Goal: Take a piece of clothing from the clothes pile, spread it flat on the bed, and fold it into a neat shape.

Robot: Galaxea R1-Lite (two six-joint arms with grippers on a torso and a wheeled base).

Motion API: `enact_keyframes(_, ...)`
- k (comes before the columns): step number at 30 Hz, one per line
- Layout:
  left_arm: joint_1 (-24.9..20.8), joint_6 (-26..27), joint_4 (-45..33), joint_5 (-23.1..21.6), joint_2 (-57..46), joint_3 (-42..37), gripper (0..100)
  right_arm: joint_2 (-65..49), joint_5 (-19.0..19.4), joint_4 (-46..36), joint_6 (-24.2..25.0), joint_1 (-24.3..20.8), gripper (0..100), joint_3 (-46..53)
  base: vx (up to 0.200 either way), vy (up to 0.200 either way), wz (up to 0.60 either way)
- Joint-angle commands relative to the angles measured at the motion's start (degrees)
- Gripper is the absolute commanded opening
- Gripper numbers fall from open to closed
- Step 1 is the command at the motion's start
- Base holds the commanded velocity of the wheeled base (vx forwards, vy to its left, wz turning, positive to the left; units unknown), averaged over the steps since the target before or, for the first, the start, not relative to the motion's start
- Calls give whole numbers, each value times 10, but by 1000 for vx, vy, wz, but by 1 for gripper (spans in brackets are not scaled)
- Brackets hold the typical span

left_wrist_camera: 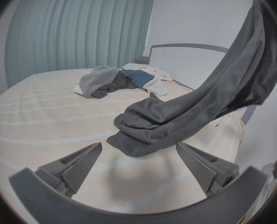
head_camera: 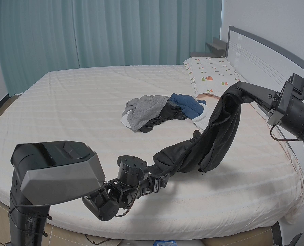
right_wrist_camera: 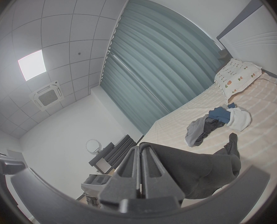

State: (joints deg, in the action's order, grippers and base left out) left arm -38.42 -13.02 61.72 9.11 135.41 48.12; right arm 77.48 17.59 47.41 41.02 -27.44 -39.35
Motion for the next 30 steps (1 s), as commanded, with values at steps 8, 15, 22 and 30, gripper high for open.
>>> enact_keyframes(8,1,-5,2,-15,57,58,100,7,1,-1,-1,9,0,-21,0,0,0)
enact_keyframes(15,4,-9,2,-8,107,112,100,9,1,1,-1,10,0,-20,0,0,0)
enact_keyframes(22,11,-68,2,27,108,136,0,15,1,0,-2,22,0,-20,0,0,0)
enact_keyframes(30,35,-151,-29,47,-64,73,0,58,0,1,-6,44,0,-23,0,0,0)
